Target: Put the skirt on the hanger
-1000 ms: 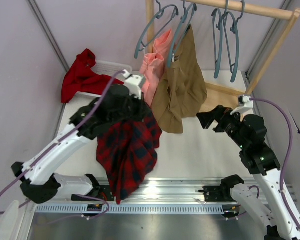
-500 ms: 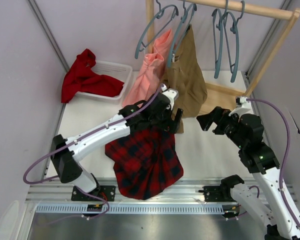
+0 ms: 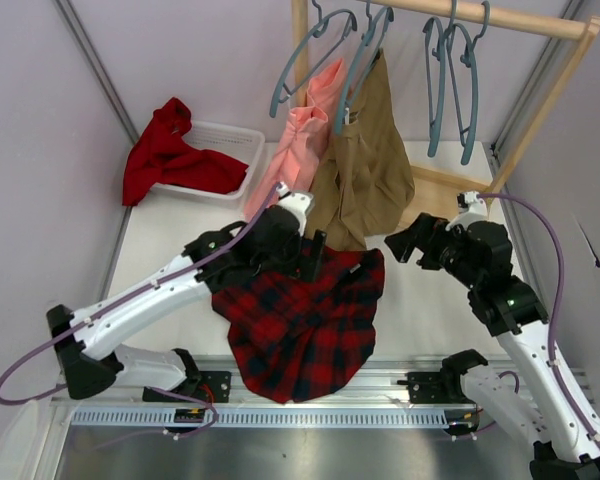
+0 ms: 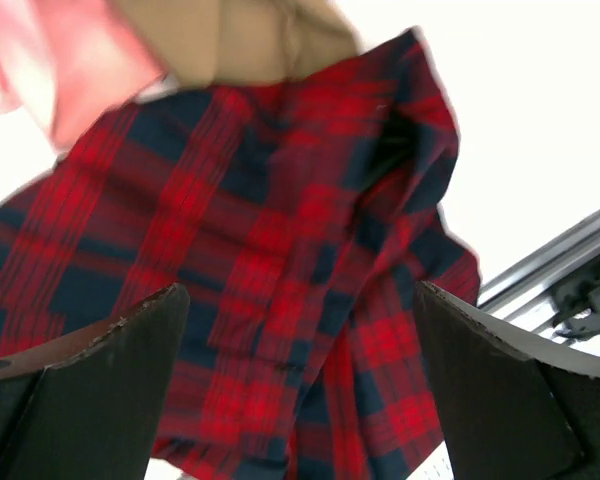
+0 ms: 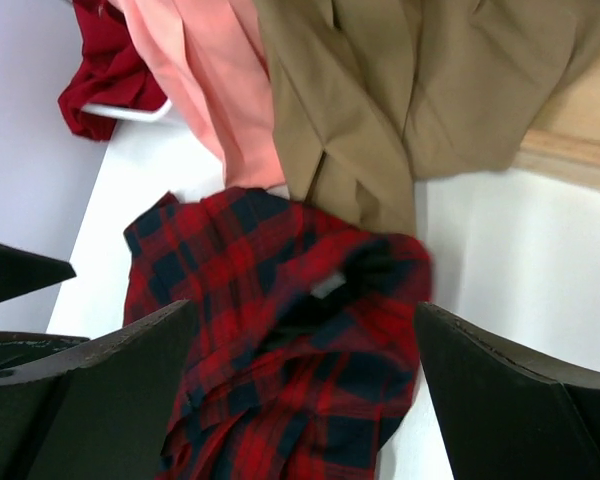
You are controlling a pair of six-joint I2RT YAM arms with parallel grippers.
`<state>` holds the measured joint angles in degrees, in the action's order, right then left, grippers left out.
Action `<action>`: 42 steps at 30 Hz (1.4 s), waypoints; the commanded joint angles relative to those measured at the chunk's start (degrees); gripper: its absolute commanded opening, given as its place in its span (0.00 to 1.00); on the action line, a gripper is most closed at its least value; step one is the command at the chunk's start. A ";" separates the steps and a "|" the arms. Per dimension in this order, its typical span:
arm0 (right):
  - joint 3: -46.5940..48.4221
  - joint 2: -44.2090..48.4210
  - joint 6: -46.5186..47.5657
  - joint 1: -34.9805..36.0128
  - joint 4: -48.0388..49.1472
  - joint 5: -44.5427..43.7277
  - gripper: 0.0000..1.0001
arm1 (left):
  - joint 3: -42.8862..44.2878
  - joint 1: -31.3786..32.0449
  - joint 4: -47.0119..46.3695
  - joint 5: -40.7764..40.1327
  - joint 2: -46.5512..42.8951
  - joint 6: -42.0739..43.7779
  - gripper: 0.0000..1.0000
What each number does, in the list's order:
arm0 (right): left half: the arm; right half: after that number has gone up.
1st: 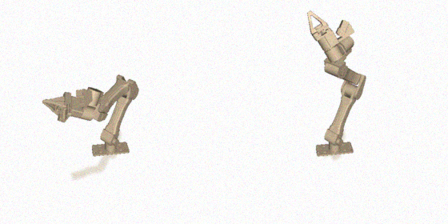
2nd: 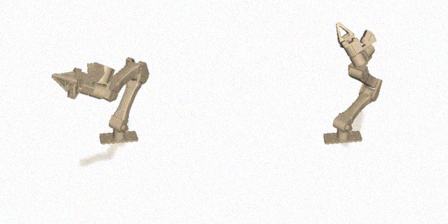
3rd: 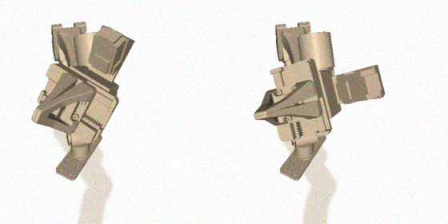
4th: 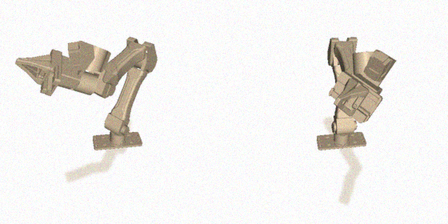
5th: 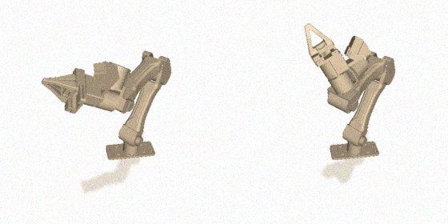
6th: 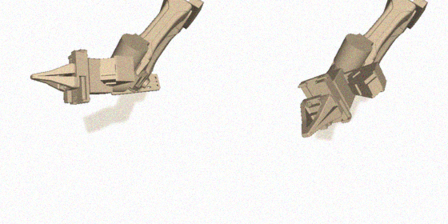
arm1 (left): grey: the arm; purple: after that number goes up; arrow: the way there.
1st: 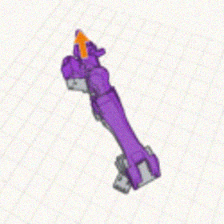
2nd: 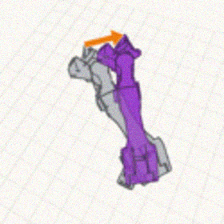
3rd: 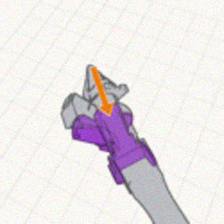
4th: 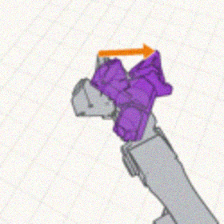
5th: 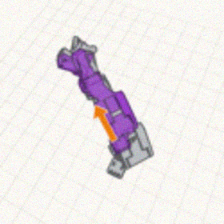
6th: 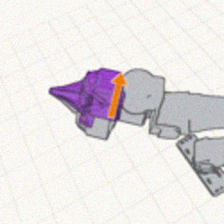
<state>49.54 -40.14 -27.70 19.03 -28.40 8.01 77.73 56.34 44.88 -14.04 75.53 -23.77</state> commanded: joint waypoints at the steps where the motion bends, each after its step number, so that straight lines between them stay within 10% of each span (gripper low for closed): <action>1: -0.49 -1.95 -1.47 1.27 3.17 3.50 1.00 | -7.31 -0.09 1.52 -1.95 -3.28 -3.99 0.99; 12: 0.82 -15.75 -7.53 18.58 0.46 -13.96 0.94 | -26.66 0.09 -8.15 3.16 -10.31 -0.93 0.87; 42: -1.29 -24.55 -15.80 18.77 0.55 -19.70 0.77 | -33.17 7.74 -9.55 -6.95 -3.99 -3.83 0.65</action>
<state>48.77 -66.43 -42.68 37.67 -28.51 -10.13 44.69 63.64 35.62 -15.66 70.24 -25.98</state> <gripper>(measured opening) 0.763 0.675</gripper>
